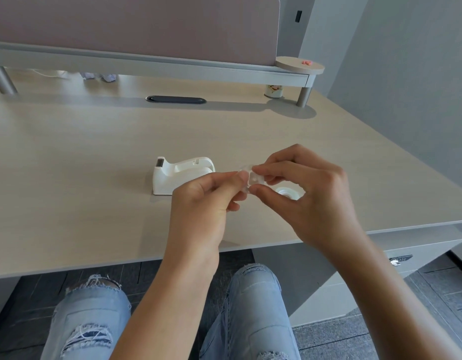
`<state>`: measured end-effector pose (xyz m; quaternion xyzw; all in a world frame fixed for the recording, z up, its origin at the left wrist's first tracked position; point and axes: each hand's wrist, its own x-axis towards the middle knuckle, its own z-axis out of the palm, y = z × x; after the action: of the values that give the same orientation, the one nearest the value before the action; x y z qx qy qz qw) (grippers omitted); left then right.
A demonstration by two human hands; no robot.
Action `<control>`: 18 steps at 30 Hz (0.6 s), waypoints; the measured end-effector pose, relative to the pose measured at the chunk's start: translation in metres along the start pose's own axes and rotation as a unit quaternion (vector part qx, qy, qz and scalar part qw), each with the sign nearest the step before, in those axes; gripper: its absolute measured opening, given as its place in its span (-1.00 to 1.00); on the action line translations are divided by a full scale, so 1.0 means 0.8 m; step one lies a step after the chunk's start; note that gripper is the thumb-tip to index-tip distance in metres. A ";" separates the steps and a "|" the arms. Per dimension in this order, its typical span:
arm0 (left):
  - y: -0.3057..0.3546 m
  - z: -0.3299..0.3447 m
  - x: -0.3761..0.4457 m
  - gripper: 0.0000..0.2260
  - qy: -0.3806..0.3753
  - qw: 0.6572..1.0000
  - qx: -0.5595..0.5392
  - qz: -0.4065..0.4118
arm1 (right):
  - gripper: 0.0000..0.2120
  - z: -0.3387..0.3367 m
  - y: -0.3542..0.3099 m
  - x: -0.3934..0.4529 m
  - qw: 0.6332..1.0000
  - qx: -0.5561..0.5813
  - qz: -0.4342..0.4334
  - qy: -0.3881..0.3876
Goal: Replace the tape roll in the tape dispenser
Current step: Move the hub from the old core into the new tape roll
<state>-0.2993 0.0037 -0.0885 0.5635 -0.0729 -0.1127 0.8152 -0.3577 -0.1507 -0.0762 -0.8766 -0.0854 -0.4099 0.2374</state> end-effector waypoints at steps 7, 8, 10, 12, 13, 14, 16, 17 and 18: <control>-0.009 -0.005 0.001 -0.87 -0.010 1.000 0.008 -0.009 | -0.82 0.004 0.005 -0.010 1.000 -0.011 -0.010 -0.003; -0.010 -0.005 0.001 -0.87 -0.011 1.000 0.010 -0.011 | -0.82 0.004 0.005 -0.011 1.000 -0.010 -0.010 -0.002; -0.012 -0.004 0.001 -0.87 -0.012 1.000 0.011 -0.019 | -0.82 0.003 0.006 -0.014 1.000 -0.008 -0.008 0.000; -0.014 -0.003 0.001 -0.86 -0.014 1.000 0.011 -0.023 | -0.83 0.003 0.006 -0.017 1.000 -0.006 -0.008 0.001; -0.014 -0.003 0.001 -0.86 -0.014 1.000 0.012 -0.025 | -0.83 0.003 0.006 -0.019 1.000 -0.005 -0.008 0.001; -0.016 -0.003 0.001 -0.85 -0.014 0.999 0.014 -0.026 | -0.83 0.003 0.007 -0.020 1.000 -0.004 -0.008 0.002; -0.017 -0.001 0.002 -0.85 -0.015 0.999 0.016 -0.028 | -0.84 0.003 0.009 -0.022 1.000 0.000 -0.006 0.005; -0.018 -0.001 0.002 -0.85 -0.015 0.999 0.015 -0.029 | -0.84 0.003 0.010 -0.024 1.000 0.005 -0.004 0.006; -0.018 0.000 0.002 -0.85 -0.015 0.999 0.012 -0.028 | -0.84 0.003 0.010 -0.026 1.000 0.012 -0.001 0.006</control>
<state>-0.2993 -0.0014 -0.1021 0.5729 -0.0703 -0.1432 0.8039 -0.3670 -0.1555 -0.0964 -0.8711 -0.0900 -0.4145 0.2475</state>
